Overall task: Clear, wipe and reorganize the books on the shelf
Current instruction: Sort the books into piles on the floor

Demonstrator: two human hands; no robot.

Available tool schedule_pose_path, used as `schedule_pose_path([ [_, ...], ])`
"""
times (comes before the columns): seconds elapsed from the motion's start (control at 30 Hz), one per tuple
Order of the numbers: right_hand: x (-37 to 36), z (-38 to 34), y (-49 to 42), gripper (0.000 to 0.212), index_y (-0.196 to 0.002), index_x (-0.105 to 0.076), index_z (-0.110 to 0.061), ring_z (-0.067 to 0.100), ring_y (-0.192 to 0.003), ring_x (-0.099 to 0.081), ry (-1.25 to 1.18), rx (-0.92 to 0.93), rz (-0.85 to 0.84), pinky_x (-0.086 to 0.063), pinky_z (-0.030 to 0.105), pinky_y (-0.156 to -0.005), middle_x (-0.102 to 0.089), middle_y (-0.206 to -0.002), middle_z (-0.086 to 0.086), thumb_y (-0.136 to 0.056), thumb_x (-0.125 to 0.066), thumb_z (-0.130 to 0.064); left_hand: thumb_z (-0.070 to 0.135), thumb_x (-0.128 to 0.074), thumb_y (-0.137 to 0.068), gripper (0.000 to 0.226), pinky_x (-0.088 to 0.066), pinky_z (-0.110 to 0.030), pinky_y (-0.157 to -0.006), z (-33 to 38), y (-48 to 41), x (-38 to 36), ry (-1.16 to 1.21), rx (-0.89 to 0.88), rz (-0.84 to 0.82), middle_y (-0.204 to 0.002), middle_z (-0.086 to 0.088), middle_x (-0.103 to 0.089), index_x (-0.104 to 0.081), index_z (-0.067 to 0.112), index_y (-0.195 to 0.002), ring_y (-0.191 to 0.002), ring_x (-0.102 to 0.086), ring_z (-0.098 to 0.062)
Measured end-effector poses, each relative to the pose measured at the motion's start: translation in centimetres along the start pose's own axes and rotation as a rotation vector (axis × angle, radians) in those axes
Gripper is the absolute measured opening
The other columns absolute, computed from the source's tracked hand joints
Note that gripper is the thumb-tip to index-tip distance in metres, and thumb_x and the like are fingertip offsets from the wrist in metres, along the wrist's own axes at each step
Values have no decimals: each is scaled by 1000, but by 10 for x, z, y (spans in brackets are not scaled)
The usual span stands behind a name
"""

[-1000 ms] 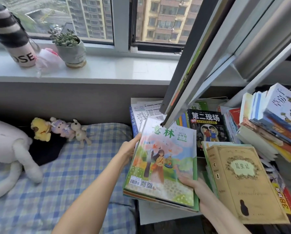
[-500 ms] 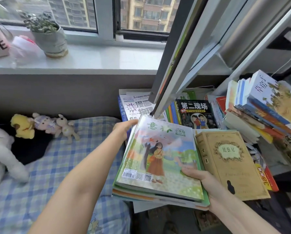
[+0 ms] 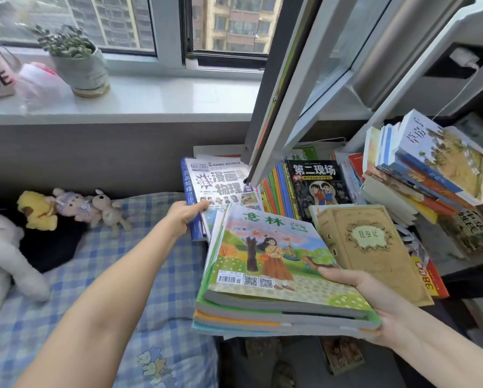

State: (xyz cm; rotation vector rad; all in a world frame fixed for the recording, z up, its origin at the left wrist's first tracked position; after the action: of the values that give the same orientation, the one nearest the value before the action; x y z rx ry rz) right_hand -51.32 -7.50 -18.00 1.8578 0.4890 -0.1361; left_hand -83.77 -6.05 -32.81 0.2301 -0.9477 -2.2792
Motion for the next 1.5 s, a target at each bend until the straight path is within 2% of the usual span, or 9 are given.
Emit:
schedule_pose_path([
  [0.07, -4, 2, 8, 61, -105, -70, 8, 39, -86, -70, 24, -22, 5, -54, 55, -75, -64, -118, 26, -48, -88, -1, 14, -70, -86, 12, -50, -22, -47, -9, 13, 7, 25, -56, 24, -93, -10, -65, -61, 7, -85, -58, -62, -14],
  [0.17, -3, 8, 19, 45, -116, -62, 6, 38, -82, -71, 49, -44, 33, -54, 53, -72, -65, -115, 27, -73, -70, -1, 14, -70, -86, 16, -50, -25, -65, -23, 29, 15, 7, -192, 99, -102, -13, -66, -61, 7, -97, -78, -62, -18],
  [0.33, 1, 12, 45, 42, -113, -60, 7, 38, -69, -71, 54, -86, 18, -56, 50, -58, -69, -103, 27, -73, -63, -5, 12, -65, -89, 19, -47, -16, -51, -38, 55, 16, 36, -239, 146, -102, -10, -64, -56, 6, -105, -69, -58, -7],
  [0.47, 5, 12, 61, 41, -111, -60, 7, 37, -62, -70, 57, -90, 1, -57, 45, -48, -70, -95, 27, -72, -62, -6, 11, -68, -86, 18, -51, -30, -66, -29, 75, 33, -6, -261, 260, -100, -12, -64, -57, 6, -100, -76, -61, -20],
  [0.73, 46, 47, 80, 35, -111, -60, 7, 37, -72, -71, 215, -111, -146, -58, 47, -59, -69, -103, 27, -78, -61, -5, 16, -73, -80, 21, -45, -32, -71, -28, 188, 66, -298, -403, 528, -92, -8, -64, -60, 8, -94, -82, -60, -24],
  [0.97, 128, 110, 99, 40, -120, -60, 2, 36, -97, -68, 381, -203, -257, -57, 46, -77, -67, -113, 25, -81, -60, -8, 13, -75, -79, 26, -55, -50, -83, -117, 335, 51, -177, -384, 679, -97, -11, -67, -57, 14, -98, -90, -66, -32],
  [1.07, 170, 140, 108, 42, -120, -61, 3, 37, -110, -62, 413, -247, -230, -50, 46, -92, -66, -114, 25, -79, -60, -7, 14, -75, -79, 26, -56, -50, -80, -166, 388, 28, -182, -334, 681, -98, -15, -69, -60, 12, -100, -86, -67, -32],
  [1.23, 239, 183, 108, 23, -104, -69, 0, 30, -72, -72, 474, -305, -69, -59, 38, -62, -73, -99, 18, -82, -65, -9, 16, -76, -78, 25, -57, -47, -76, -237, 434, -16, -316, -217, 629, -92, -9, -70, -62, 14, -99, -80, -67, -28],
  [1.5, 348, 248, 68, 25, -110, -65, 1, 38, -86, -70, 380, -159, 180, -57, 53, -76, -71, -98, 23, -86, -60, 2, 18, -72, -81, 20, -44, -32, -55, -324, 428, -106, -751, -243, 331, -76, -5, -64, -57, 15, -93, -66, -61, -22],
])
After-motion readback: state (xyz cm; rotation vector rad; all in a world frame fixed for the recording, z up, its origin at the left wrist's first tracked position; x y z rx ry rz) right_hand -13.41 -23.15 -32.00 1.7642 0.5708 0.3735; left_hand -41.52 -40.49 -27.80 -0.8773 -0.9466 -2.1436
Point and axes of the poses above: each hand's wrist, its own y-axis away from the middle knuckle, its own x-axis out of the back of the hand, z = x × y, the point moved 5 cm from there along -y, towards the middle knuckle
